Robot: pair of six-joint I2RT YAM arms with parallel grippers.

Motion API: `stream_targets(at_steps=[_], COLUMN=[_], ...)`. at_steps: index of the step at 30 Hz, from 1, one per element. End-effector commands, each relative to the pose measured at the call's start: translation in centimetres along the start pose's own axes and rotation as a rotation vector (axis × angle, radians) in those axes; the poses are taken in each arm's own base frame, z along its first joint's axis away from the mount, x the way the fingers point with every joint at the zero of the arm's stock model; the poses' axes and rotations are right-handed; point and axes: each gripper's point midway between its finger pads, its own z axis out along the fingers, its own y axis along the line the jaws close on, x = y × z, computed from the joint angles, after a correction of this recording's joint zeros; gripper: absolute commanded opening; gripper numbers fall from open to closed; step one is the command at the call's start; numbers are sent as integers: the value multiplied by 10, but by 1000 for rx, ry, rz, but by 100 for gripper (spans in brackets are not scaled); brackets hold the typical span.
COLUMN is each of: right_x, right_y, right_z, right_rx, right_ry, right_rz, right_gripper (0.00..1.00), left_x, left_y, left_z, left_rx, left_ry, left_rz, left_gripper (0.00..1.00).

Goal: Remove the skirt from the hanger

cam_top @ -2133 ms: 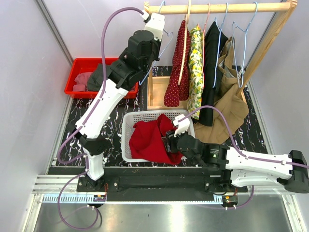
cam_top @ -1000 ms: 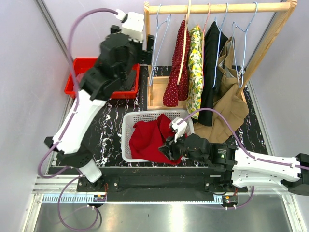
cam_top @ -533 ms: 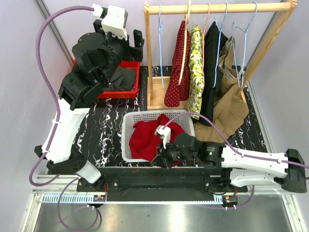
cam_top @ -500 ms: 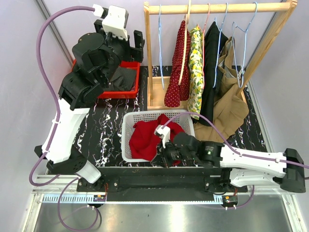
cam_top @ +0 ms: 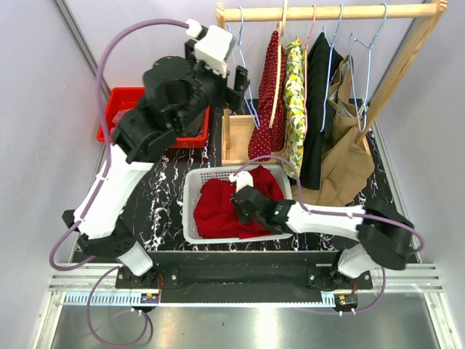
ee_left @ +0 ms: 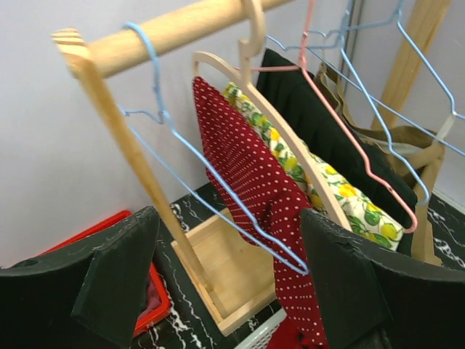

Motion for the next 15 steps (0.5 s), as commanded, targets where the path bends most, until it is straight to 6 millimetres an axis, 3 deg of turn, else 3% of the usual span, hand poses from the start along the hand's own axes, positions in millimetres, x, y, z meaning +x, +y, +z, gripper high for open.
stream_targets(at_steps=[1, 4, 5, 6, 7, 8, 11, 13, 15], right_x=[-31, 2, 5, 22, 22, 7, -6, -13, -28], right_y=[26, 31, 33, 40, 48, 57, 55, 56, 61], right_z=[32, 47, 47, 42, 37, 26, 1, -16, -46], right_rx=[-60, -92, -115, -195, -256, -318, -318, -312, -353], right_ry=[-101, -8, -4, 45, 35, -18, -47, -85, -143], right_rz=[64, 104, 125, 132, 138, 135, 108, 76, 73], right_gripper=[14, 15, 15, 14, 24, 32, 52, 60, 70], left_x=[-15, -14, -11, -13, -17, -15, -21, -26, -26], left_y=[-21, -38, -45, -53, -57, -63, -72, -72, -68], left_z=[1, 3, 8, 8, 8, 13, 21, 25, 35], left_rx=[64, 104, 117, 137, 145, 153, 157, 137, 90], left_ry=[-45, -44, -39, -46, -57, -57, -86, -106, -115], left_rz=[-6, 10, 15, 20, 20, 22, 2, -17, -33], left_gripper=[82, 82, 82, 82, 83, 83, 83, 83, 84])
